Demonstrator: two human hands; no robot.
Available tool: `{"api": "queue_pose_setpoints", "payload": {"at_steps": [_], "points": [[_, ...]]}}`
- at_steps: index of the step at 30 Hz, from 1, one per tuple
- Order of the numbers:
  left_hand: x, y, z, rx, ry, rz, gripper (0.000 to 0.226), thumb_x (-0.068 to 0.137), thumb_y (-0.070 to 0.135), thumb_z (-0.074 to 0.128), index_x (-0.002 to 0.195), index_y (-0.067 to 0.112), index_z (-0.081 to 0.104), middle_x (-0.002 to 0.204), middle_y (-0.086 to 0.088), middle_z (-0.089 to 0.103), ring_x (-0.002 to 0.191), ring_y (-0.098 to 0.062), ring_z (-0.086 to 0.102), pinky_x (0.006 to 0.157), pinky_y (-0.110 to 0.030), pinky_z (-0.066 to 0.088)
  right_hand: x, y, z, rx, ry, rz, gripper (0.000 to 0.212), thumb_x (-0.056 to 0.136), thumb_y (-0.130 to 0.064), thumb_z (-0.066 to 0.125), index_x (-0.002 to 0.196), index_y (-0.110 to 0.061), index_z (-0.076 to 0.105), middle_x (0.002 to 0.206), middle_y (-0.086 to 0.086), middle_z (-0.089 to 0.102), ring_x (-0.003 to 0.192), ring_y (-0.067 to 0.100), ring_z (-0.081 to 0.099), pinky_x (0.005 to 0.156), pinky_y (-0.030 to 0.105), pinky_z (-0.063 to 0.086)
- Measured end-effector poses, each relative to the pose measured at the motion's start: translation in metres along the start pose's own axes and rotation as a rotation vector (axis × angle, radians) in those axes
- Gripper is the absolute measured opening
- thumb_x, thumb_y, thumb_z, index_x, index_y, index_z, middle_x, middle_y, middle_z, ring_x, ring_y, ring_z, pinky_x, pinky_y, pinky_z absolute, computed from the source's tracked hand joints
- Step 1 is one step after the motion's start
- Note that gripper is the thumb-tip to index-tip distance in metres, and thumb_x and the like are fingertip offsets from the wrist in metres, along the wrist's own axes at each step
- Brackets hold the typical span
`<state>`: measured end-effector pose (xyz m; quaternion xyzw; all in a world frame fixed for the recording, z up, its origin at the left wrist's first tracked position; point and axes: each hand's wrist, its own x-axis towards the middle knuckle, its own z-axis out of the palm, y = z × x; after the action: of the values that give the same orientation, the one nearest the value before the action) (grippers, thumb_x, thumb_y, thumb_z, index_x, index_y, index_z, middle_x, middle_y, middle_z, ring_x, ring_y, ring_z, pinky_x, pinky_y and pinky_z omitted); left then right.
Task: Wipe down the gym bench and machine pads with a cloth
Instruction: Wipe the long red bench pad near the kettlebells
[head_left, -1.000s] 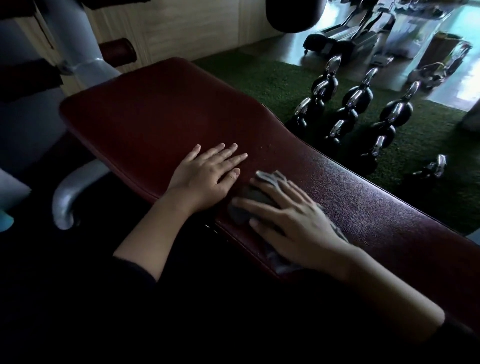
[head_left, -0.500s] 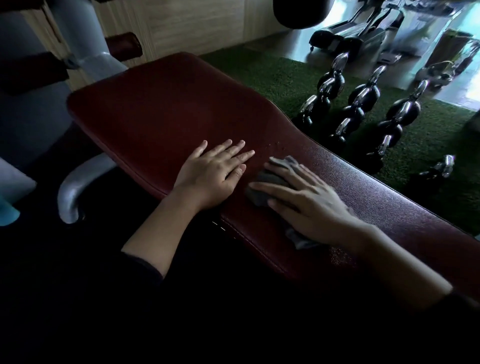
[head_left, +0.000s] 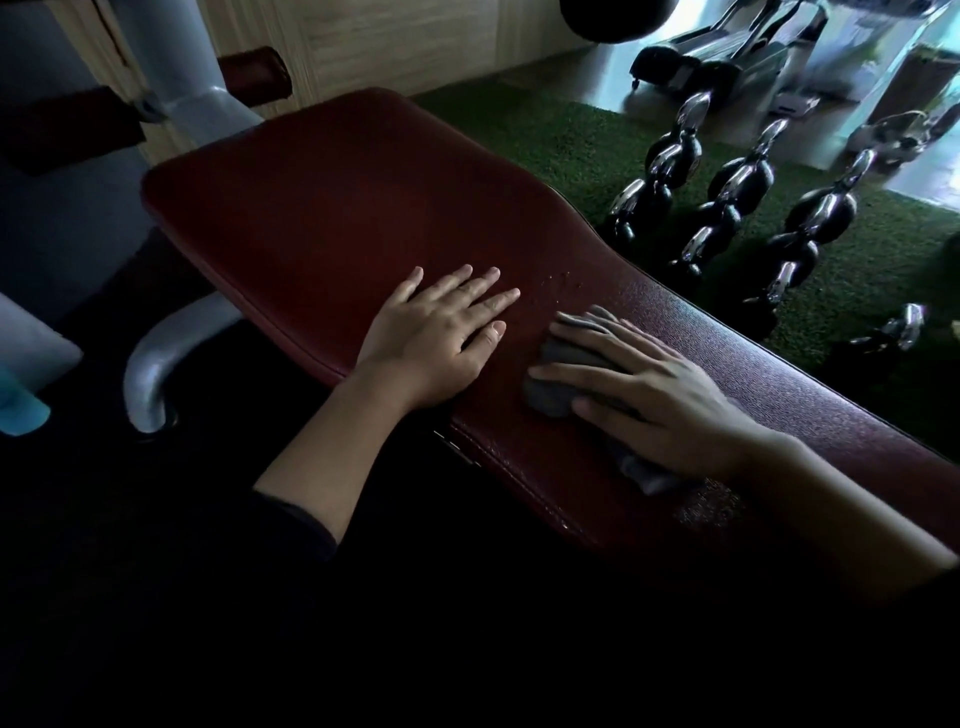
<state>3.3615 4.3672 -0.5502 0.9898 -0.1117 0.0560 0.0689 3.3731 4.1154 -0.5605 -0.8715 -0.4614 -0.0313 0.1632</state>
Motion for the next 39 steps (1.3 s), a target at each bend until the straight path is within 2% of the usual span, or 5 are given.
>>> {"api": "queue_pose_setpoints", "payload": {"at_steps": [11,19,26,32,39], "points": [[0.0,-0.001,0.001,0.003,-0.006,-0.005,0.05,0.1,0.047,0.019,0.15,0.044,0.016,0.16,0.016,0.009,0.147,-0.004,0.003,0.12,-0.038,-0.003,-0.009,-0.026,-0.001,-0.109,-0.066,-0.209,0.039,0.101,-0.039,0.044,0.14,-0.038,0.046,0.158,0.002,0.024,0.149,0.024,0.011,0.116,0.047,0.023],[0.002,-0.001,0.001,0.002,-0.007,-0.005,0.047,0.103,0.042,0.019,0.15,0.043,0.016,0.16,0.017,0.009,0.147,-0.004,0.003,0.12,-0.037,-0.003,0.022,0.002,0.001,-0.163,0.056,0.026,0.042,0.1,-0.048,0.03,0.141,-0.043,0.042,0.155,0.0,0.032,0.146,0.021,0.021,0.116,0.048,0.024],[0.001,-0.002,0.002,-0.024,0.004,-0.004,0.046,0.104,0.041,0.022,0.15,0.043,0.019,0.16,0.017,0.01,0.147,-0.003,0.004,0.119,-0.037,-0.004,-0.025,-0.038,0.003,-0.093,-0.051,-0.269,0.035,0.099,-0.038,0.047,0.134,-0.039,0.054,0.156,0.002,0.029,0.148,0.024,0.016,0.114,0.048,0.026],[0.002,-0.001,0.002,-0.026,-0.001,-0.003,0.046,0.103,0.041,0.019,0.15,0.043,0.017,0.16,0.018,0.009,0.147,-0.002,0.002,0.119,-0.036,-0.006,-0.003,0.011,-0.011,-0.114,-0.002,-0.117,0.04,0.101,-0.04,0.039,0.139,-0.033,0.048,0.155,0.001,0.032,0.146,0.017,0.021,0.115,0.049,0.026],[0.003,-0.004,0.001,-0.079,0.016,0.003,0.045,0.105,0.036,0.025,0.149,0.039,0.024,0.159,0.016,0.015,0.147,-0.003,0.008,0.12,-0.035,-0.003,0.014,-0.046,0.017,-0.135,0.038,-0.164,0.036,0.098,-0.043,0.042,0.133,-0.04,0.054,0.154,0.001,0.033,0.146,0.025,0.021,0.116,0.045,0.024]]}}
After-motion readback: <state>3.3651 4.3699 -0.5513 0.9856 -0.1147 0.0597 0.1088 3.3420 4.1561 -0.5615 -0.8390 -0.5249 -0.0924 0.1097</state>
